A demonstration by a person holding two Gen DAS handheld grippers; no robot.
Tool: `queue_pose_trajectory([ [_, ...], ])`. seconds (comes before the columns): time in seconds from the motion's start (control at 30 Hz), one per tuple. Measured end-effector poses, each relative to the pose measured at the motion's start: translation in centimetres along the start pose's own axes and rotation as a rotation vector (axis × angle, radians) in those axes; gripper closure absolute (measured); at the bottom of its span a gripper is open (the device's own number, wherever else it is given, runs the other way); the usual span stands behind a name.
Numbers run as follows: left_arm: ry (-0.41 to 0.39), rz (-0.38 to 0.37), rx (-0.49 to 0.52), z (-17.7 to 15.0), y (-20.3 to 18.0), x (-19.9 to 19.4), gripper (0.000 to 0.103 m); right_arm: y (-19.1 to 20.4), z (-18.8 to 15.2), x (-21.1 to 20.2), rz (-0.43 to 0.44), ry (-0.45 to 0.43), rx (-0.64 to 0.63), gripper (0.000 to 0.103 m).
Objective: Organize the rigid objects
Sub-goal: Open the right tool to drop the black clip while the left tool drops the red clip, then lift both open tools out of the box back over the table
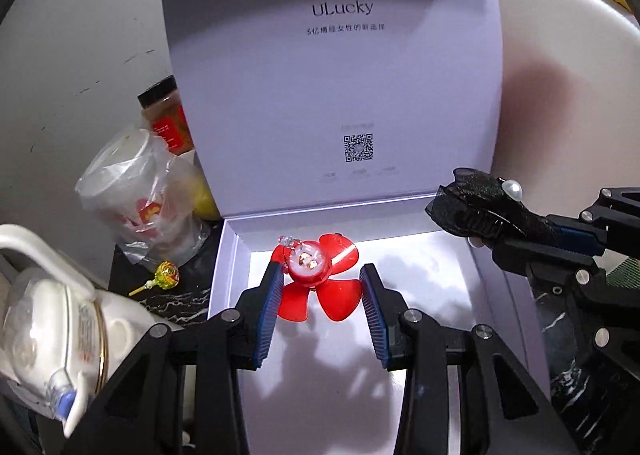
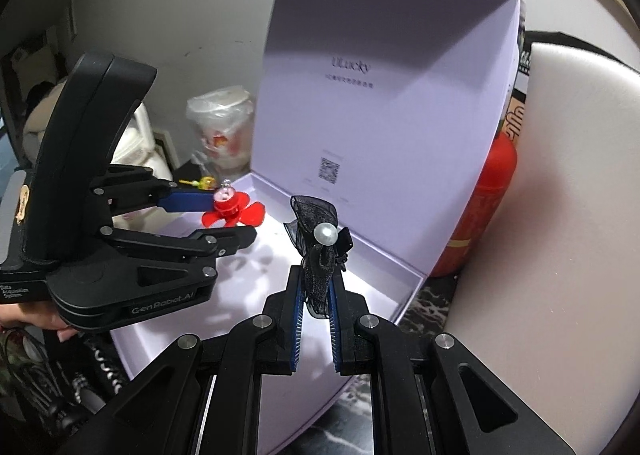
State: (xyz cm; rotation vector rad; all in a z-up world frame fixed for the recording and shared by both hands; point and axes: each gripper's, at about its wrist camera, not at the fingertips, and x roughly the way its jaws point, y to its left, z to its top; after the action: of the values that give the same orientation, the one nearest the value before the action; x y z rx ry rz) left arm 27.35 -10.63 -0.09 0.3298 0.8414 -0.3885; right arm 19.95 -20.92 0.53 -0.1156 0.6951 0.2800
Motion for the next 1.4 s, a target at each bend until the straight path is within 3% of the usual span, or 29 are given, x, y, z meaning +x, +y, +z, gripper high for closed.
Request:
queue_pose_trajectory([
  [0.27,-0.003,-0.002,-0.023,0.1,0.3,1.1,0.063,-0.6,0.1,1.3,-0.012,0.020,-0.002,0.089],
  [0.33,0.012,0.020,-0.025,0.0,0.1,1.2,0.063,-0.5,0.1,1.5,-0.018,0.029,-0.009,0.079],
  [0.4,0.027,0.029,-0.025,0.0,0.1,1.5,0.063,-0.4,0.1,1.5,-0.029,0.029,-0.018,0.051],
  [0.47,0.041,0.026,-0.024,0.1,0.1,2.0,0.063,-0.3,0.1,1.3,-0.042,0.014,-0.028,0.037],
  [0.5,0.050,0.023,-0.024,0.0,0.1,2.2,0.063,-0.1,0.1,1.1,-0.055,0.009,-0.037,0.036],
  [0.7,0.068,0.059,-0.040,-0.2,0.4,2.6,0.062,-0.1,0.2,0.8,-0.091,0.023,-0.050,0.036],
  [0.9,0.055,0.039,-0.074,-0.2,1.0,1.8,0.062,-0.4,0.2,-0.4,-0.112,0.022,-0.034,0.036],
  [1.4,-0.017,0.065,-0.073,-0.2,0.6,-3.4,0.062,0.1,0.1,-3.8,-0.126,-0.017,-0.016,0.035],
])
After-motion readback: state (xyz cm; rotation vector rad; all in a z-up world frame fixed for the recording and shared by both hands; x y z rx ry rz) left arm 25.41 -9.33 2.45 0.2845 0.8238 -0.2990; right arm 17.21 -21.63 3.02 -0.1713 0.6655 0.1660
